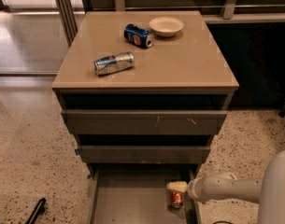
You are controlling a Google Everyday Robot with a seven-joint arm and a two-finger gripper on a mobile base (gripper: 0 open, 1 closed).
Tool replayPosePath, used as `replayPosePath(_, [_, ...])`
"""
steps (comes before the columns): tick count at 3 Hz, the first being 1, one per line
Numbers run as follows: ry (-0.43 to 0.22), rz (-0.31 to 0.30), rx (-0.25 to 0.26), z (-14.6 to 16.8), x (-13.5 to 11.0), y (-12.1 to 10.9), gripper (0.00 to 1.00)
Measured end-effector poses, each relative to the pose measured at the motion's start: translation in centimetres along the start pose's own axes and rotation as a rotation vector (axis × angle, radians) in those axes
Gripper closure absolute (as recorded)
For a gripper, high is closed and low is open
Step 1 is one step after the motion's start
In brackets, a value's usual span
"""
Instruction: Pick coke can from bottom drawer and place on counter
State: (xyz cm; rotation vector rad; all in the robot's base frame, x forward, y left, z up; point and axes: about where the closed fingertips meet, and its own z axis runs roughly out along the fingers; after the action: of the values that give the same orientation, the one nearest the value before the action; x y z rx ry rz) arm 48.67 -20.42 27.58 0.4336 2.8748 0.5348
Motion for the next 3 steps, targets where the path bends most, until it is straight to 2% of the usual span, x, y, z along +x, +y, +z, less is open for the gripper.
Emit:
replayPosePath(2, [0.058, 0.029, -0.046, 6.5, -0.9, 1.3, 0.0])
replayPosePath(3, [0.09, 0.01, -0.061, 8.9, -1.4, 2.5, 0.0])
